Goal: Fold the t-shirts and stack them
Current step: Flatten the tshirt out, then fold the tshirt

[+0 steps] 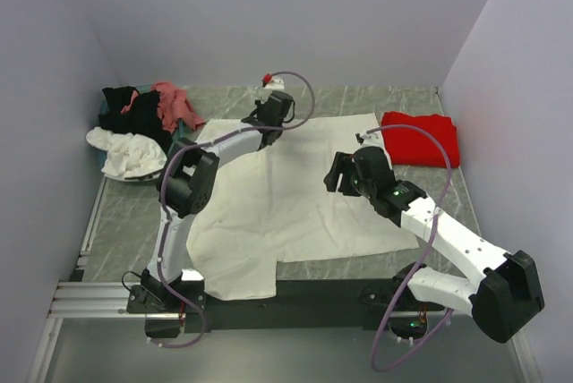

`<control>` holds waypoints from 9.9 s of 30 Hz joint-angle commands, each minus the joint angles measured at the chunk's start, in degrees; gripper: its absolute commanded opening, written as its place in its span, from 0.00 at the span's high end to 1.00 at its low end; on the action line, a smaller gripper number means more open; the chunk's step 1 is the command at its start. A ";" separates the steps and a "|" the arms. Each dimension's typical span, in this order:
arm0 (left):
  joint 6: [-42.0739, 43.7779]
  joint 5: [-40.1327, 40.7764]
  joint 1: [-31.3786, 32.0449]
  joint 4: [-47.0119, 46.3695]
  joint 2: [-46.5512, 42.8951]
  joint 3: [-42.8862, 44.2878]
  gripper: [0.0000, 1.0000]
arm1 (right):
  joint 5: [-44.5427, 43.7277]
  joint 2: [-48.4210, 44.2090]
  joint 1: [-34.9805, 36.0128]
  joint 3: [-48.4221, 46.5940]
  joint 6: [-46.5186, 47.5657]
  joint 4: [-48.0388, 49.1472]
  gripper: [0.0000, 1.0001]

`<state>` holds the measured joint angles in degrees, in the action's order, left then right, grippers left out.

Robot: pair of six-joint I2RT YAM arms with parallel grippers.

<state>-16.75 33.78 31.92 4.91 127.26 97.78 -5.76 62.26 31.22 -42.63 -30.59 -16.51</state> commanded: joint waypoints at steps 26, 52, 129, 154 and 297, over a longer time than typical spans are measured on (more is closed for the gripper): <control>-11.38 -14.09 -5.73 3.53 -7.66 -2.96 0.25 | -0.66 5.50 -0.37 0.53 0.71 3.94 0.29; -8.21 -18.14 -5.56 6.95 5.36 1.71 0.57 | -0.39 4.18 -0.37 1.67 0.09 3.68 0.29; -15.24 -8.12 -12.85 -6.47 -7.21 -2.06 0.96 | -0.57 4.09 -0.37 1.68 -0.17 2.89 0.29; -12.60 -26.74 -12.23 -7.54 5.35 4.43 0.13 | 0.49 5.77 -0.37 0.80 -0.61 3.07 0.29; -13.39 -28.24 -9.77 -0.60 -17.14 -28.61 0.11 | 1.54 50.24 -18.57 -35.32 7.91 -15.13 0.16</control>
<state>-30.70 4.99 21.93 5.08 109.38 67.75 -2.13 111.02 12.88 -75.37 -22.09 -29.98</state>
